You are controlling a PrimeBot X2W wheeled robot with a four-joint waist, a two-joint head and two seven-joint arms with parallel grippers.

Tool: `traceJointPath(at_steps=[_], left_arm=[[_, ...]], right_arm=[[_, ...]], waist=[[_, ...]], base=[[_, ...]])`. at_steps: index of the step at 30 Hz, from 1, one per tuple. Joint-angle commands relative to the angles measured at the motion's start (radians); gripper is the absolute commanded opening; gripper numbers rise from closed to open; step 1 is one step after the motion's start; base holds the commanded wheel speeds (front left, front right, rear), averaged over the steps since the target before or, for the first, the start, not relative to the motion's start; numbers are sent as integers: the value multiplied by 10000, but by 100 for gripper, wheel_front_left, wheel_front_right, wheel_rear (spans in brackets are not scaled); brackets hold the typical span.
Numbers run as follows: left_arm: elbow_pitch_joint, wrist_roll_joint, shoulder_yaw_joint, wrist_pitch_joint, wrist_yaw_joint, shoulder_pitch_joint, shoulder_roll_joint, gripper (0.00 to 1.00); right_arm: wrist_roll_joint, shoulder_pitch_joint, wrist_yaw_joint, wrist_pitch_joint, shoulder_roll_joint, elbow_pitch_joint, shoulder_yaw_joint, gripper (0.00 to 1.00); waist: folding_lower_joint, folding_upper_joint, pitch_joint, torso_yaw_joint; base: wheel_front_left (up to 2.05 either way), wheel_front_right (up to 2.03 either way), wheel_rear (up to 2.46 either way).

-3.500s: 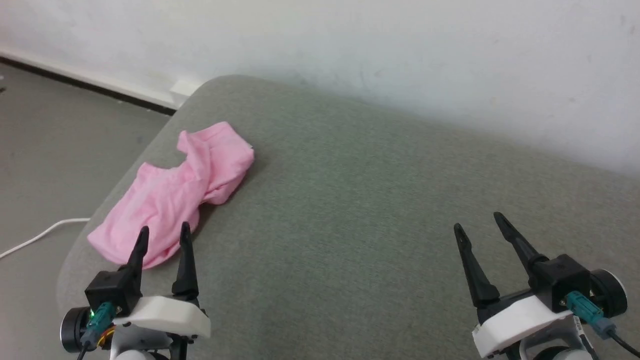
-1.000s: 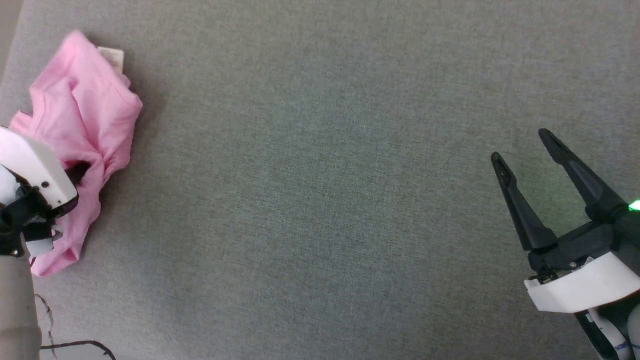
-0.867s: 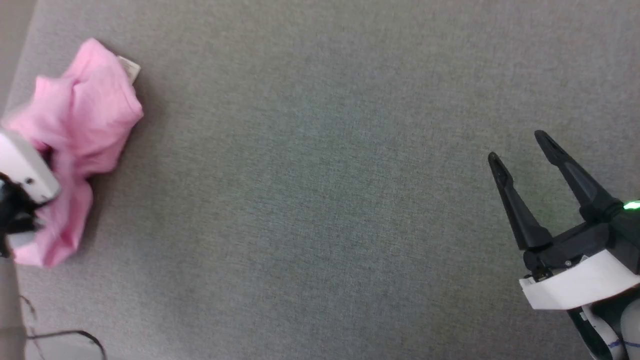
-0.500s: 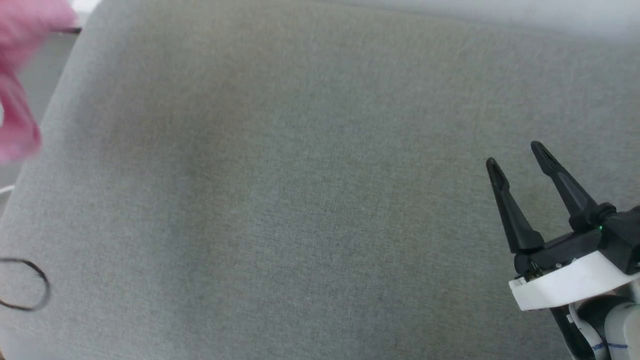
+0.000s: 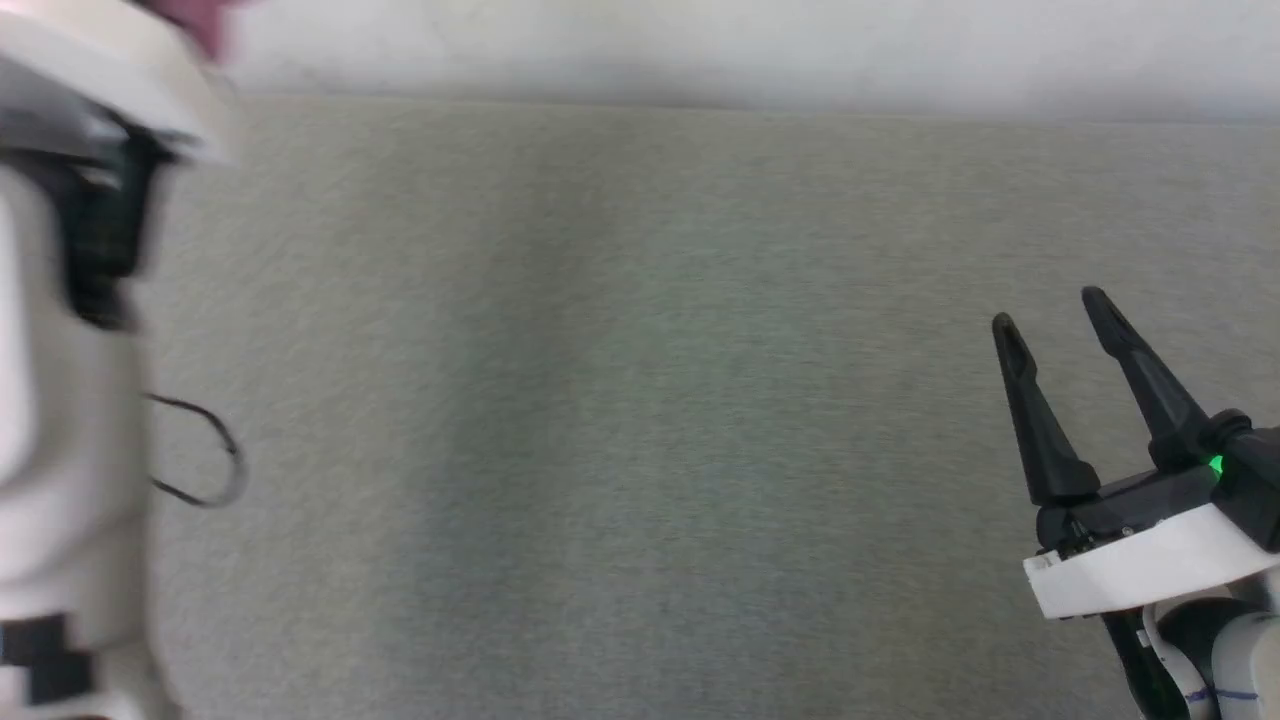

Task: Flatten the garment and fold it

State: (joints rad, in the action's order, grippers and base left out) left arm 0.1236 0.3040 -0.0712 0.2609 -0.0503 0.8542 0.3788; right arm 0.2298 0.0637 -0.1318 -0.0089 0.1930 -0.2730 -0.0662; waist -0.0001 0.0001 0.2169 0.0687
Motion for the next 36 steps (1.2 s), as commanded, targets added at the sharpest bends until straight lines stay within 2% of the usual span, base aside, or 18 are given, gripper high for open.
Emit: traceJointPath(at_steps=[1, 6, 12, 18, 19, 20, 29, 36], left_arm=[[-264, 86, -233, 100, 62, -390, -330, 0], [-1220, 87, -1235, 339, 412, -2178, -1384, 0], [-1500, -9, -2625, 44, 741, -4877, -2402, 0], [-1177, -315, -3879, -144, 747, -6789, -2608, 0], [-1163, -265, -4048, -158, 702, -7098, -2630, 22], [-1199, -303, -4187, -253, 665, -7305, -2611, 100], [-2675, -360, -4371, -1850, 580, -7966, -2574, 100], [-3719, -140, -3223, -2432, 1463, -8160, -2590, 100]], right_arm=[[-1, -133, 11, 45, -43, -25, 26, 100], [41, -288, 11, 116, -70, 25, 22, 100], [104, -555, 11, 126, -86, 188, 104, 100], [180, -574, 11, 95, -143, 286, -3, 100], [181, -576, 11, 91, -159, 297, -17, 100], [175, -584, 11, 87, -171, 308, -14, 100], [121, -815, 11, 204, -160, 262, 53, 100], [70, -1125, 11, 427, -207, 36, 140, 100]], waist=[[1, -1, -467, -1100], [1, -1, -539, -2050], [1, -1, -505, -2590], [1, -1, -452, -2767], [1, -1, -445, -2760], [1, -1, -456, -2720], [1, -1, -848, -2122], [1, -1, -1084, -1733]], base=[[0, 0, 0], [0, 0, 0], [0, 0, 0], [0, 0, 0], [0, 0, 0], [0, 0, 0], [0, 0, 0], [0, 0, 0]])
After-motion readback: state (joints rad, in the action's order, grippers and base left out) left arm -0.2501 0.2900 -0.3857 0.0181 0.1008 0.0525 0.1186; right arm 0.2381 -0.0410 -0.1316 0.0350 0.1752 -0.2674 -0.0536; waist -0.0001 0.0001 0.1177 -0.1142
